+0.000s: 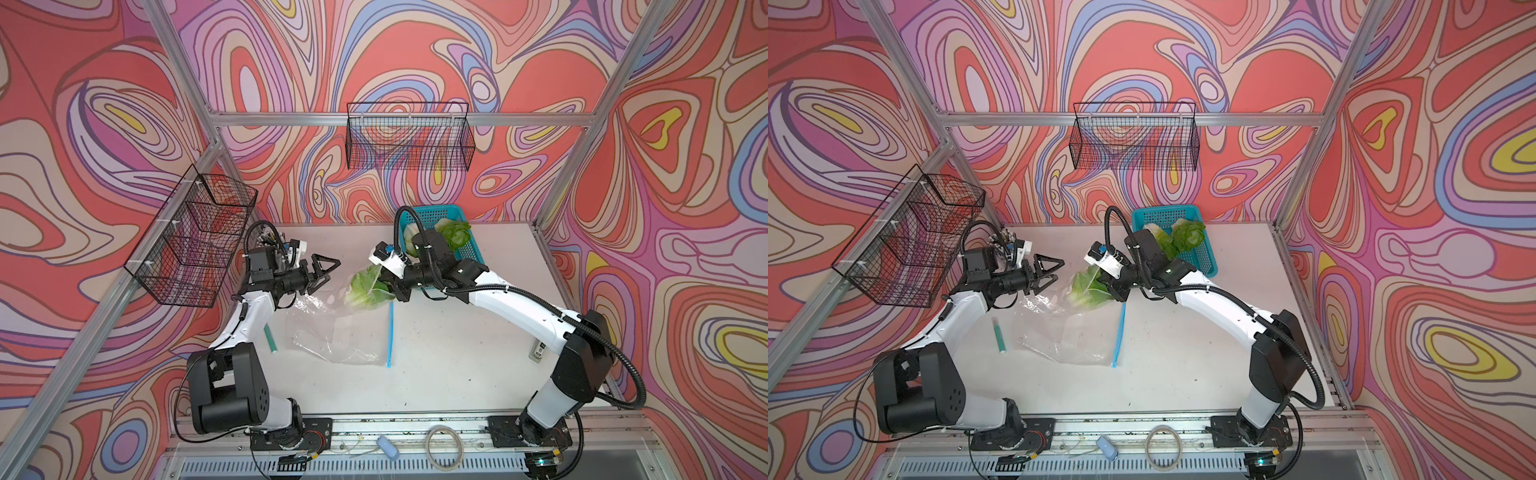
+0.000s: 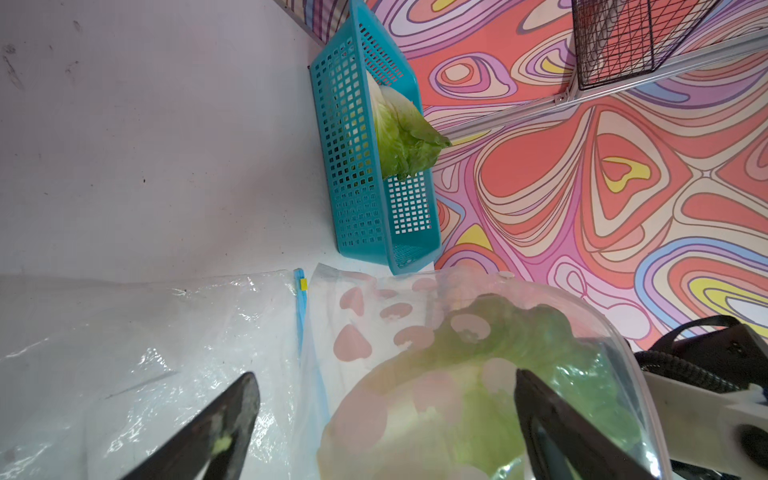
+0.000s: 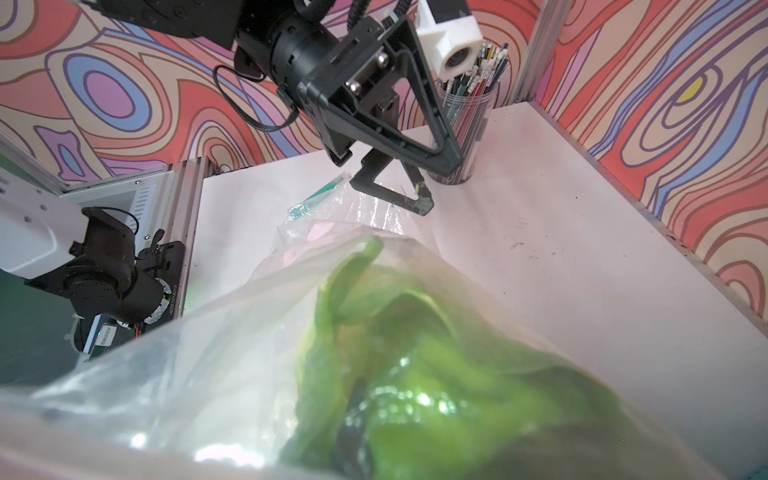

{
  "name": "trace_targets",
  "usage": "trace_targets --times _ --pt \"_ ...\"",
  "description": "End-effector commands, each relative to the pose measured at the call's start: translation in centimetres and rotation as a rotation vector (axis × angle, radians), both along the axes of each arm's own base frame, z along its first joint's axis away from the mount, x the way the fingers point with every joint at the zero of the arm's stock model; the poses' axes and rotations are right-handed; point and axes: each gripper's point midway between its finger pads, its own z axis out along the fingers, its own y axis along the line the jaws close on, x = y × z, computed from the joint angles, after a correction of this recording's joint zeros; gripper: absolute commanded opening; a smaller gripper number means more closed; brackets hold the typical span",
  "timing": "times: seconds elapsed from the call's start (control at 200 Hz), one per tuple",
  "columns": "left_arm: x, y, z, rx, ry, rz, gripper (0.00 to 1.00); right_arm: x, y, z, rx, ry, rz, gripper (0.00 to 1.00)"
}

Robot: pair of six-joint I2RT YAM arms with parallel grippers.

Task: Open the zip-top bag and take out the chinese cabbages
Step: Pick up the Chinese cabbage from the zipper food storage bag.

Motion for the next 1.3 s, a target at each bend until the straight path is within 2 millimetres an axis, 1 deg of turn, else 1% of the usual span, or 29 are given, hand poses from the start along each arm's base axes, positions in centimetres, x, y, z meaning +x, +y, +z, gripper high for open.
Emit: trace_targets --times 0.0,0.17,0.265,0.331,0.356,0.506,0.561,0.626,0.631,0.656,0.696,0.736,0.811,0.906,1.117,1.277,1.297 --pt "-0.3 -0.4 -0.3 -0.047 0.041 -0.040 1.00 -0.6 0.1 4.2 0.075 -0.097 0.049 0.00" --pt "0.0 -0.6 -1.3 -0.100 0.094 -0.053 1.00 -0.7 0.3 5.0 0.092 -0.117 0.064 0.00" --pt "0.1 -0.9 -1.2 -0.145 0.089 -0.062 1.00 -0.9 0.5 5.5 0.115 -0.122 0.083 0.00" --pt "0.4 -1.0 -0.8 -0.191 0.079 -0.066 1.00 -1.0 0.7 5.6 0.124 -0.120 0.095 0.00" --pt "0.4 -1.1 -1.0 -0.211 0.090 -0.066 1.00 -1.0 0.8 5.6 0.126 -0.116 0.099 0.00" --pt "1.3 -1.1 -0.2 -0.320 0.057 -0.070 1.00 -1.0 1.4 5.6 0.141 -0.098 0.122 0.00" --pt "1.7 -1.1 0.4 -0.366 0.034 -0.075 1.00 -0.9 1.6 5.6 0.144 -0.095 0.123 0.00" --pt "1.9 -1.1 1.9 -0.434 -0.011 -0.091 0.97 -0.7 1.7 5.4 0.142 -0.094 0.119 0.00" --pt "2.0 -1.0 1.7 -0.443 0.005 -0.087 0.97 -0.7 1.7 5.4 0.141 -0.094 0.118 0.00" --pt "2.3 -1.1 1.0 -0.462 0.055 -0.087 0.92 -0.6 1.7 5.3 0.140 -0.092 0.115 0.00" --pt "2.6 -1.0 0.3 -0.467 0.074 -0.084 0.81 -0.5 1.8 5.2 0.139 -0.086 0.111 0.00" --pt "2.7 -1.0 0.2 -0.471 0.076 -0.072 0.76 -0.5 1.8 5.1 0.136 -0.084 0.112 0.00" --pt "2.3 -1.2 1.0 -0.457 0.043 -0.088 0.72 -0.4 1.8 4.9 0.133 -0.077 0.106 0.00" --pt "2.0 -1.3 1.8 -0.447 0.014 -0.099 0.64 -0.3 1.8 4.8 0.133 -0.075 0.102 0.00" --pt "1.8 -1.4 2.0 -0.444 0.009 -0.107 0.29 -0.2 2.0 4.7 0.133 -0.066 0.098 0.00" --pt "1.7 -1.4 2.3 -0.439 -0.002 -0.114 0.00 0.0 1.9 4.6 0.126 -0.065 0.088 0.00" --pt "1.7 -1.4 2.4 -0.439 -0.004 -0.115 0.00 0.0 1.8 4.6 0.125 -0.066 0.085 0.00"
